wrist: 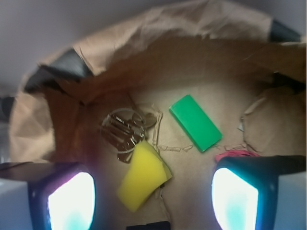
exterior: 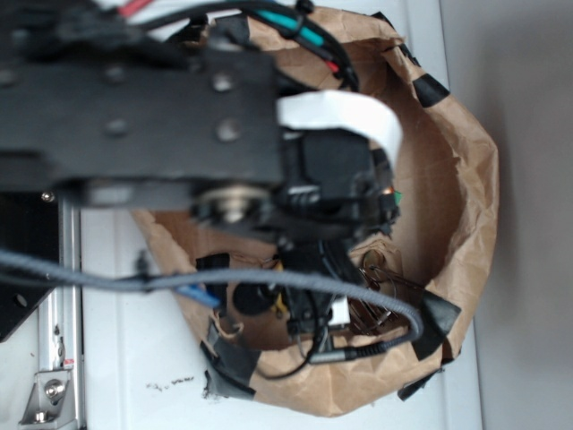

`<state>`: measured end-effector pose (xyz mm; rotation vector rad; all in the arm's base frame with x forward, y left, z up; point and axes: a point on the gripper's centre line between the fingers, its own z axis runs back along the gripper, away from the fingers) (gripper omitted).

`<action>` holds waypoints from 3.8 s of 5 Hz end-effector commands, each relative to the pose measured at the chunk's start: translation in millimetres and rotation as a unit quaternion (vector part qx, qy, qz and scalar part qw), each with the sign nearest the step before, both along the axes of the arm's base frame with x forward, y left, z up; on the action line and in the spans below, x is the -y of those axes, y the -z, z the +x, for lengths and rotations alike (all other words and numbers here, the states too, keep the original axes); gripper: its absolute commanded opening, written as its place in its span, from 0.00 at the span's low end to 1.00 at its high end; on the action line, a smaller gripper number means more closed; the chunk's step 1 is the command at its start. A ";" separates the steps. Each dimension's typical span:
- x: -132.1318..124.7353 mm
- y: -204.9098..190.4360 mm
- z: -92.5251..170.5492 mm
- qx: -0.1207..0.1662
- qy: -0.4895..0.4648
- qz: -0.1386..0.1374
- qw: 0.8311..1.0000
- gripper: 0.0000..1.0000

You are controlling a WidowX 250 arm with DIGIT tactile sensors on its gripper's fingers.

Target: Grab the silver keys.

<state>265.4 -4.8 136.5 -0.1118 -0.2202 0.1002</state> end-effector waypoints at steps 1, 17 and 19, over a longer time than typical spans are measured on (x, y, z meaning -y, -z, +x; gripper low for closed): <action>-6.5 -18.2 9.4 0.031 -0.005 0.002 1.000 1.00; 76.4 72.1 21.0 0.129 0.316 -0.030 0.939 1.00; 89.9 84.6 33.8 0.117 0.328 -0.042 0.936 1.00</action>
